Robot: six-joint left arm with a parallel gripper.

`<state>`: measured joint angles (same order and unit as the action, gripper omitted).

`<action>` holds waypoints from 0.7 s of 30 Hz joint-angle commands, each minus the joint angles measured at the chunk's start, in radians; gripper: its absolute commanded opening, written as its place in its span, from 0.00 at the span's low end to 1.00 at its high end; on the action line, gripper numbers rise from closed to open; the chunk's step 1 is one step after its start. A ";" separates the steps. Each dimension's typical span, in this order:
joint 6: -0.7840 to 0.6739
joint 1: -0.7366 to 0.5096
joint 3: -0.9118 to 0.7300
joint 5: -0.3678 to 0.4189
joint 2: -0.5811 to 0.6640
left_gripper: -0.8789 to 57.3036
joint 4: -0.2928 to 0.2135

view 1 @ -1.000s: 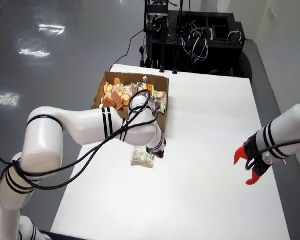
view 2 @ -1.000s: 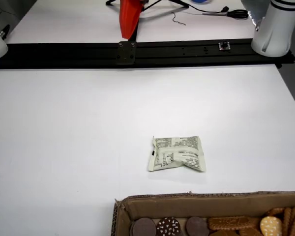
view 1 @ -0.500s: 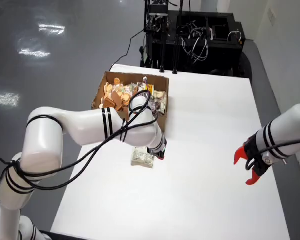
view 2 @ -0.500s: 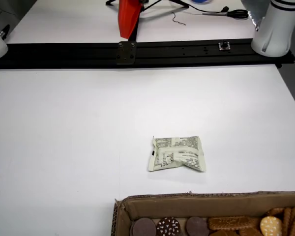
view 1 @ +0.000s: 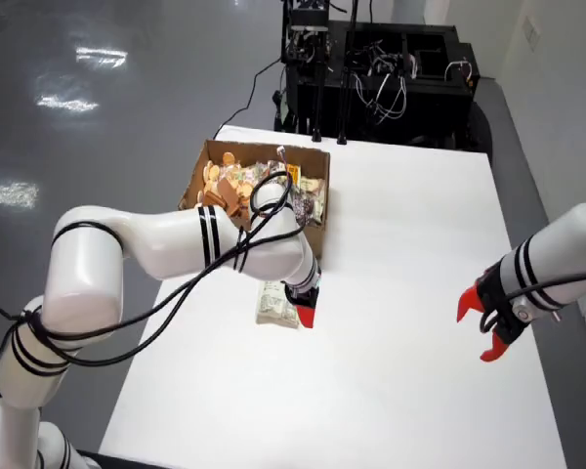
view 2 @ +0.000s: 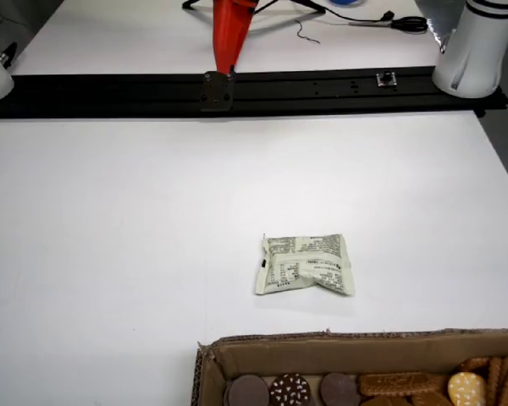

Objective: Grasp a snack and put it in the bin.

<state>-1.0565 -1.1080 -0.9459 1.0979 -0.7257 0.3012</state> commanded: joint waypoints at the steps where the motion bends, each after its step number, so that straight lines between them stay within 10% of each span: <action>1: -0.015 0.021 -0.025 0.002 0.008 0.64 0.005; 21: -0.045 0.114 -0.148 -0.071 0.006 0.81 0.088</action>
<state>-1.0954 -0.9997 -1.0783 1.0415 -0.7168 0.3840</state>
